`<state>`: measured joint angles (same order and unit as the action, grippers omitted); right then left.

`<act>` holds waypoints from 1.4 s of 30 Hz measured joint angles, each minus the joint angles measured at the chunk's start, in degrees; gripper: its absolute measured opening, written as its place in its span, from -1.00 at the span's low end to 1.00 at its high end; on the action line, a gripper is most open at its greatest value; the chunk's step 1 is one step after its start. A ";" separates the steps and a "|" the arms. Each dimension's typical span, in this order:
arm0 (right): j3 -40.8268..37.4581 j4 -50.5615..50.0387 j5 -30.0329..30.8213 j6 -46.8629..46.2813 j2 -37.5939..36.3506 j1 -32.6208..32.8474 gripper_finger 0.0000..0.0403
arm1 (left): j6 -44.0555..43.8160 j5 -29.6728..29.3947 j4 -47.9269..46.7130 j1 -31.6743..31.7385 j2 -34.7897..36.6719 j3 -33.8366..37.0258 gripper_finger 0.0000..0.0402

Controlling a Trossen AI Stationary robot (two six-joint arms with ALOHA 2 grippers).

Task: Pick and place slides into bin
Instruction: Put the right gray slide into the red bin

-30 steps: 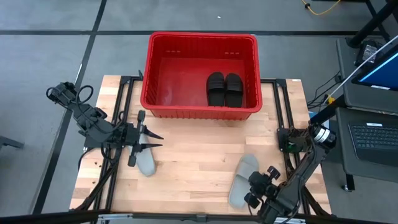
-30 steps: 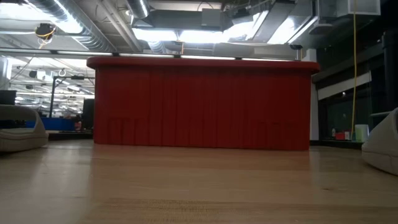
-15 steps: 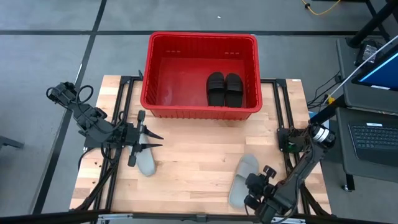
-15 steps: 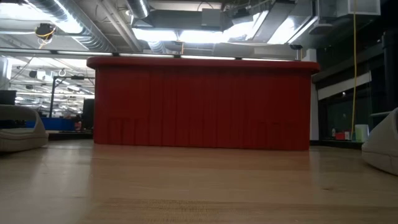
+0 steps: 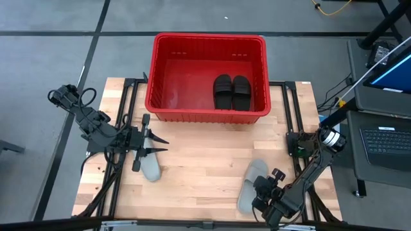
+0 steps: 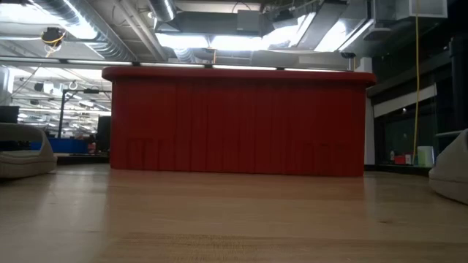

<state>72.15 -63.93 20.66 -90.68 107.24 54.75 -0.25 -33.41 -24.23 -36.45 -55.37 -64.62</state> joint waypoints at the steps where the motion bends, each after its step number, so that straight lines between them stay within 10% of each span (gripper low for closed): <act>1: -0.10 -0.21 -0.24 -0.10 0.00 -0.22 -0.32 | 0.00 0.00 -0.02 0.00 0.00 0.00 -0.56; 7: -0.02 -0.09 -1.11 -0.17 0.00 -1.66 -0.39 | 0.00 0.00 0.00 0.00 0.00 0.00 -0.56; 14: 0.47 1.03 -0.98 -0.15 0.00 -2.48 -0.93 | 0.00 0.00 0.00 0.00 0.00 0.00 -0.56; 42: 14.03 -8.37 9.74 -0.28 -0.11 -4.23 -1.00 | -0.02 0.00 0.44 0.00 0.00 0.00 -0.56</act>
<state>86.18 -72.29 30.39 -90.96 107.13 50.52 -0.27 -33.41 -23.79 -36.45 -55.37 -64.62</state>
